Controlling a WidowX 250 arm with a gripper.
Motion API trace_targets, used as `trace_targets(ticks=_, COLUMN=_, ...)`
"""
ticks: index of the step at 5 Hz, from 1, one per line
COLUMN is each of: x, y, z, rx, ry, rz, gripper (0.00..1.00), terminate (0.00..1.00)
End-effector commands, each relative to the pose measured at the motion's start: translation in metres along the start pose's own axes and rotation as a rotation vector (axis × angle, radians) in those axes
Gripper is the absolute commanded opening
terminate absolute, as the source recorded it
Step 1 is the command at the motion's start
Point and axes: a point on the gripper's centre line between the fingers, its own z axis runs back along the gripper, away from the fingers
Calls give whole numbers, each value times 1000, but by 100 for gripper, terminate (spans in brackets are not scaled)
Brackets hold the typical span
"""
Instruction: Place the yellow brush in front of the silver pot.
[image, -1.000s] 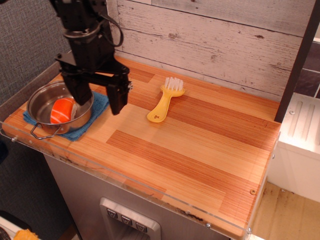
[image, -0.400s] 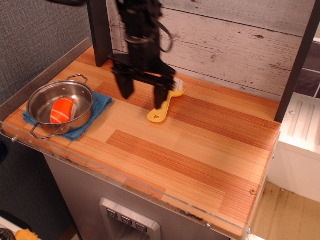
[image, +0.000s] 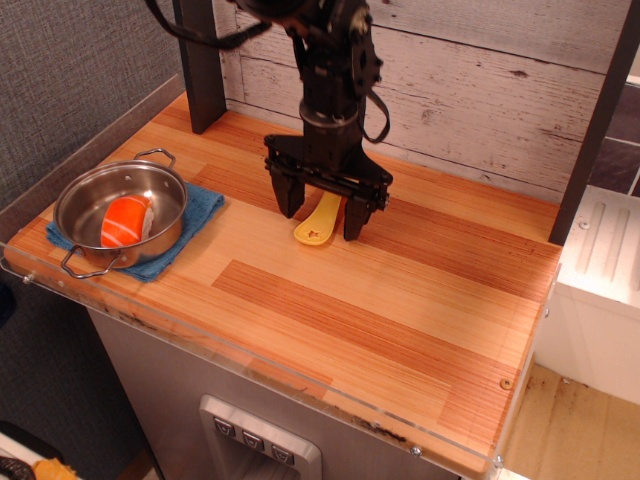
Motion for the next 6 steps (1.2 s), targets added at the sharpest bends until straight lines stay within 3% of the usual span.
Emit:
trace_targets(ticks=1, x=15, y=6, z=0, rx=7, ry=-36, rz=22, gripper=100, terminate=0)
trace_targets(ticks=2, x=14, y=12, z=-4, rx=1, ry=-32, rz=27, gripper=0, terminate=0)
trace_targets(ticks=4, x=13, y=16, z=-1, rx=-23, ry=-9, rz=13, gripper=0, terminate=0)
trace_targets(ticks=6, x=23, y=43, z=33, rx=-52, ry=-83, rz=54, gripper=0, terminate=0)
